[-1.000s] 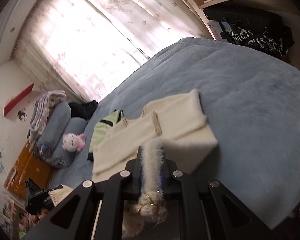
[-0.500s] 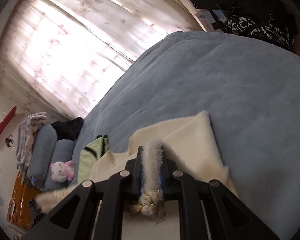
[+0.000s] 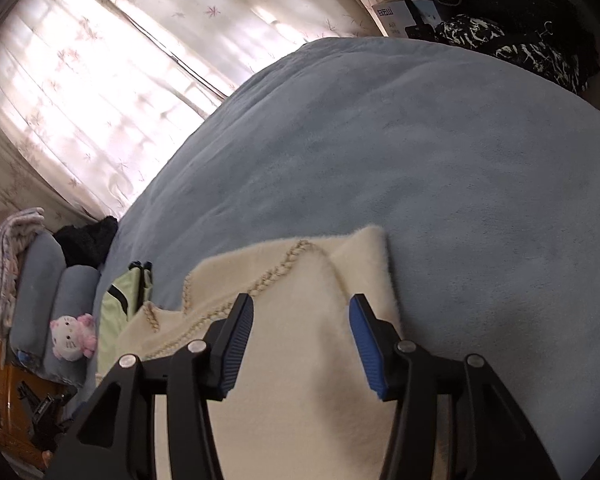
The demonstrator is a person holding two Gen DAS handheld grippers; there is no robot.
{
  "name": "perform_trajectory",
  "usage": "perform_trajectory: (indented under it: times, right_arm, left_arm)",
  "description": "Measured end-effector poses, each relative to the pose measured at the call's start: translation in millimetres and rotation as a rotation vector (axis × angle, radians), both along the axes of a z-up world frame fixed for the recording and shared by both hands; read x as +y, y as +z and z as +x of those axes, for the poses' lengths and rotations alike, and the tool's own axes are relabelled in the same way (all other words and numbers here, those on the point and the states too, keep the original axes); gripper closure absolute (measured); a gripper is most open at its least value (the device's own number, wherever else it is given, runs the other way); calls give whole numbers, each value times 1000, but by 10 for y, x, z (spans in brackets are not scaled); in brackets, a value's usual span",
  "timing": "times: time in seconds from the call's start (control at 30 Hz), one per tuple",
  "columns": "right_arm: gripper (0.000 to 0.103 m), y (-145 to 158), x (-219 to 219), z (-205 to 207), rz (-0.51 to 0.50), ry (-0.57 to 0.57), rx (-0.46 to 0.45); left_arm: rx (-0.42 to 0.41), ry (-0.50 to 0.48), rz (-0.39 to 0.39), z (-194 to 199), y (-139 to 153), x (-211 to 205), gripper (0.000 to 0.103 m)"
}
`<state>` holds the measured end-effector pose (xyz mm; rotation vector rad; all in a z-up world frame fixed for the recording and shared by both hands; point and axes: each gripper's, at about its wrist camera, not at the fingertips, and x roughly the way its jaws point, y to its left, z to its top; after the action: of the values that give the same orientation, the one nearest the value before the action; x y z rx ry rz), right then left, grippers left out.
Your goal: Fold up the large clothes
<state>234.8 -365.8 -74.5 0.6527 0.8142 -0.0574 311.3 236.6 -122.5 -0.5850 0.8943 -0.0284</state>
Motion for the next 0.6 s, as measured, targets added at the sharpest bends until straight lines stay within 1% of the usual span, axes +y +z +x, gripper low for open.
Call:
perform_trajectory:
  times: [0.1,0.17,0.27,0.3,0.37,0.43,0.5,0.53,0.57,0.6]
  right_arm:
    - [53,-50,5,45,-41,19,24]
    - [53,-81,59,111,-89,58,39]
    - [52,-123,213,260,-194,142,65]
    - [52,-142,258,313,-222,169,72]
    - [52,-181,367,455,-282,228,92]
    - [52,-220,433,601,-321,268,114]
    - [52,-278,461,749,-356,283,144]
    - [52,-307,455,808,-357,288,154]
    - [52,-338,446,868,-354,291,166]
    - [52,-367,436,915,-353,292,175]
  left_arm:
    - [2,-76,120,56,-30,-118,37]
    - [-5,-145,208,102,-54,-225,37]
    - [-22,-253,360,181,-95,-403,37]
    - [-30,-289,425,216,-115,-474,37]
    - [-41,-337,498,267,-140,-565,37]
    - [-42,-382,549,333,-178,-660,39]
    - [-36,-425,590,387,-222,-740,47]
    - [-29,-448,609,413,-253,-775,54]
    - [-20,-466,621,439,-285,-801,58]
    - [-16,-482,628,461,-314,-821,60]
